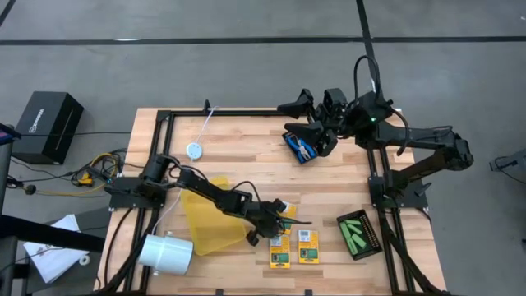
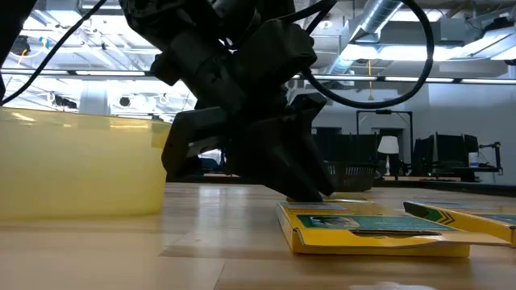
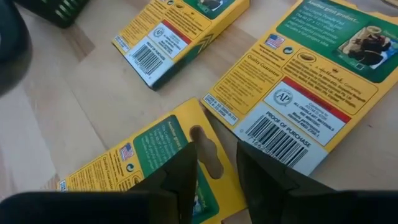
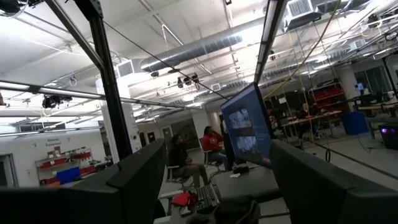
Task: Pick & Place School Supplies
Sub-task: Put the pack of crayon into the yellow bin
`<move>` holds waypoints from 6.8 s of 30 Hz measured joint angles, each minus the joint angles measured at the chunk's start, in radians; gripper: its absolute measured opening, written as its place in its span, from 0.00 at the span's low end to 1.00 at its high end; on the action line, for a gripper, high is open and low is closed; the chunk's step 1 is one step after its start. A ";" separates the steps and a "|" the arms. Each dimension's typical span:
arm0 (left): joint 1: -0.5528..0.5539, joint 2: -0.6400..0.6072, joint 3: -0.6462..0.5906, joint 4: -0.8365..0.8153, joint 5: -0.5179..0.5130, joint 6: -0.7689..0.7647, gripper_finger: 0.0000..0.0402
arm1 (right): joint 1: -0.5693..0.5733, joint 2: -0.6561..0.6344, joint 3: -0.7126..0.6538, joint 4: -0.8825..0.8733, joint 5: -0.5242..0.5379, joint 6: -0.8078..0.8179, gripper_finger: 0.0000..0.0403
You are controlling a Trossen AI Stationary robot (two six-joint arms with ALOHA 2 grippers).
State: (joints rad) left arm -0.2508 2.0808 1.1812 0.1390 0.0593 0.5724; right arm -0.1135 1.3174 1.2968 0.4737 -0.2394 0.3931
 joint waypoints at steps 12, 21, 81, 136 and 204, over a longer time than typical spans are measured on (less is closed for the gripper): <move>0.044 -0.172 -0.005 -0.004 -0.029 -0.125 0.27 | 0.013 -0.101 0.017 -0.482 -0.011 0.090 0.65; 0.206 -0.407 -0.071 -0.010 -0.034 -0.217 0.27 | 0.208 -0.147 0.043 -1.120 0.055 0.247 0.48; 0.348 -0.681 -0.280 -0.050 0.131 -0.318 0.26 | 0.755 0.480 -0.066 -1.334 -0.014 0.987 0.54; 0.423 -0.647 -0.280 -0.485 0.090 -0.086 0.31 | 0.237 0.473 -0.142 -0.933 0.380 0.653 0.17; 0.192 -0.299 0.038 -0.507 -0.041 0.041 0.35 | 0.024 -0.398 -0.138 -0.932 0.814 0.173 0.17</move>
State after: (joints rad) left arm -0.0592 1.7815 1.2196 -0.3677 0.0180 0.6139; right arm -0.0897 0.9195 1.1584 -0.4586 0.5742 0.5664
